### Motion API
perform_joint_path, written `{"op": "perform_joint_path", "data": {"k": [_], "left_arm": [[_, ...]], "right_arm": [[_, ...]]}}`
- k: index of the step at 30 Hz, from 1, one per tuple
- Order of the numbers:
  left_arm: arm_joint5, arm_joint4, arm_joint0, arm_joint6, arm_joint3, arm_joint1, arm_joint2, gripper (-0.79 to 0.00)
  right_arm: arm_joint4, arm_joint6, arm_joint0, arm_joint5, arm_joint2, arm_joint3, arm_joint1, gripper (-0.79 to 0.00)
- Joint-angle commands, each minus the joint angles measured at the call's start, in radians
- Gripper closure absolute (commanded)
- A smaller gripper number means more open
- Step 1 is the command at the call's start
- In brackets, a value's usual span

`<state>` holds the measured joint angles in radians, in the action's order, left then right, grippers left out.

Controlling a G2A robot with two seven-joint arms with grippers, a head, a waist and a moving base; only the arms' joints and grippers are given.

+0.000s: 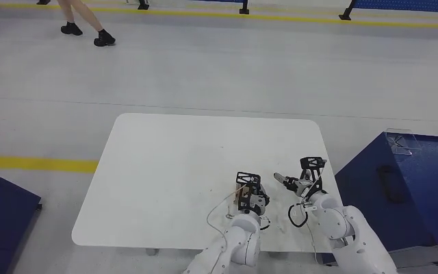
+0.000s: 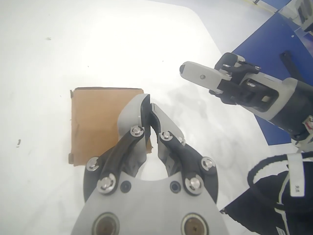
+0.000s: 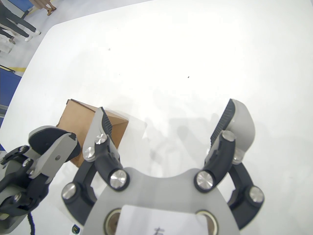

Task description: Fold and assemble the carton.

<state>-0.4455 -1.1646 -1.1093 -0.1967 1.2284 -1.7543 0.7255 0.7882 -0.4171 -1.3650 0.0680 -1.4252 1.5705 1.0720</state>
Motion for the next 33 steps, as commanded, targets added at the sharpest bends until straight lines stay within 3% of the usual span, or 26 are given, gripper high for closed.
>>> {"op": "perform_joint_path", "data": {"k": [1, 7, 14, 21, 28, 33], "left_arm": [[0.0, 0.004, -0.002, 0.012, -0.002, -0.004, 0.0, 0.0], [-0.001, -0.003, -0.024, 0.047, 0.021, -0.007, 0.007, 0.0], [-0.021, 0.006, -0.007, 0.016, -0.023, -0.015, 0.027, 0.0], [-0.008, -0.004, -0.037, 0.051, 0.021, -0.016, 0.03, 0.0], [-0.009, -0.001, -0.021, 0.03, -0.025, -0.021, 0.05, 0.0], [0.001, -0.008, -0.042, 0.074, 0.014, -0.023, 0.05, 0.0]], "right_arm": [[0.0, 0.0, 0.0, 0.0, 0.0, 0.0, 0.0, -0.785], [0.0, 0.0, 0.0, 0.0, 0.0, 0.0, 0.0, -0.785], [0.0, 0.0, 0.0, 0.0, 0.0, 0.0, 0.0, -0.785], [0.0, 0.0, 0.0, 0.0, 0.0, 0.0, 0.0, -0.785], [0.0, 0.0, 0.0, 0.0, 0.0, 0.0, 0.0, -0.785], [0.0, 0.0, 0.0, 0.0, 0.0, 0.0, 0.0, -0.785]]}}
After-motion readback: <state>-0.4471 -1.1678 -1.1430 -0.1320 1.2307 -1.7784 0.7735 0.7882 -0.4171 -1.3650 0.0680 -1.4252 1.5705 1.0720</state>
